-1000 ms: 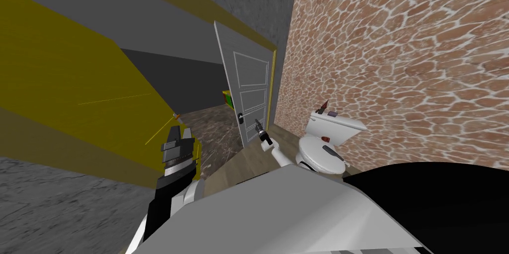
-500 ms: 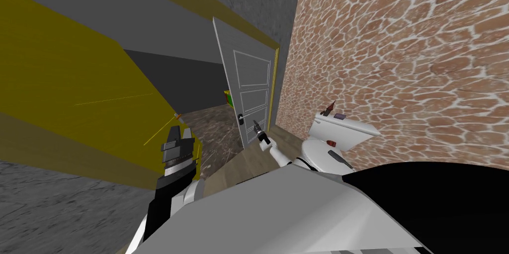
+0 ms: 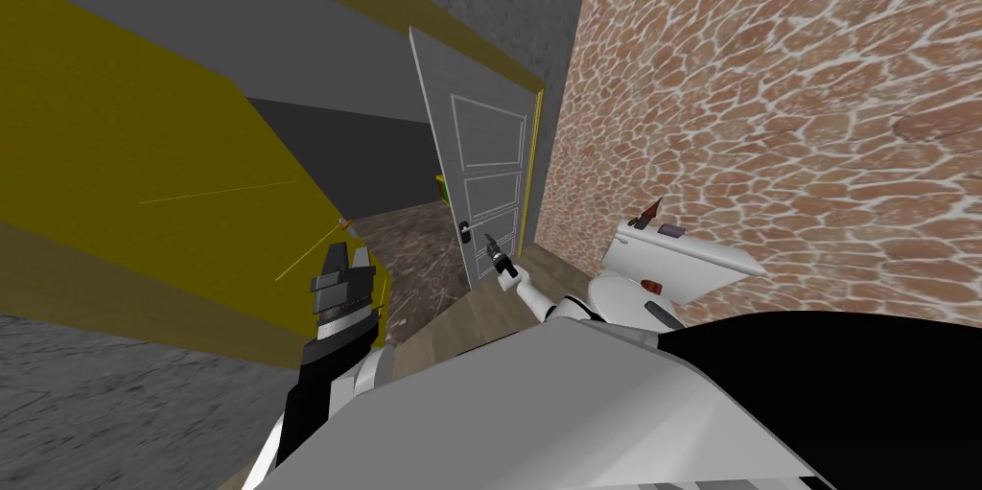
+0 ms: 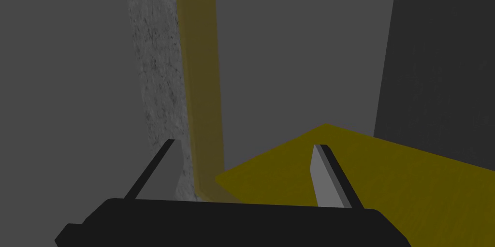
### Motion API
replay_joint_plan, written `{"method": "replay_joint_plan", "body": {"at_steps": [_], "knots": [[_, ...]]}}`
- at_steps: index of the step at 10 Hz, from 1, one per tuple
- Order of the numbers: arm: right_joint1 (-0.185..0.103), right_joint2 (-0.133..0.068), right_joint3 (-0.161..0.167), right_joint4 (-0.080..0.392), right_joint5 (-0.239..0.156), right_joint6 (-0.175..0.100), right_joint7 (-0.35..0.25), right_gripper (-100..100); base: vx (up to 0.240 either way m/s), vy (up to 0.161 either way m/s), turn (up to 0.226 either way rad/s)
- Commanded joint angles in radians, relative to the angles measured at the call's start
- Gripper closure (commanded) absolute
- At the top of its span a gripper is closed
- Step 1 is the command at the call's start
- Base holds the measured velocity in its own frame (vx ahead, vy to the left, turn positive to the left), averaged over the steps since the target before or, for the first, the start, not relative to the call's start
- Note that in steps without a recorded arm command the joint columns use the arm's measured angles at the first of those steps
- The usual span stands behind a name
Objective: Push the door open
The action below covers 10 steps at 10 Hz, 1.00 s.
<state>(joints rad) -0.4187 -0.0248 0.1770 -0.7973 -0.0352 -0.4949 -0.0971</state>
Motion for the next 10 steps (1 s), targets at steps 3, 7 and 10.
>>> {"method": "replay_joint_plan", "body": {"at_steps": [3,7,10], "knots": [[-0.047,0.013,0.012,0.077,-0.001,0.003,-0.001,-100,0.079,-0.056,0.059],[-0.097,0.030,0.025,0.160,-0.003,0.003,-0.002,-100,0.078,-0.053,0.055],[-0.130,0.044,0.034,0.215,-0.003,0.003,-0.002,-100,0.101,-0.072,0.055]]}}
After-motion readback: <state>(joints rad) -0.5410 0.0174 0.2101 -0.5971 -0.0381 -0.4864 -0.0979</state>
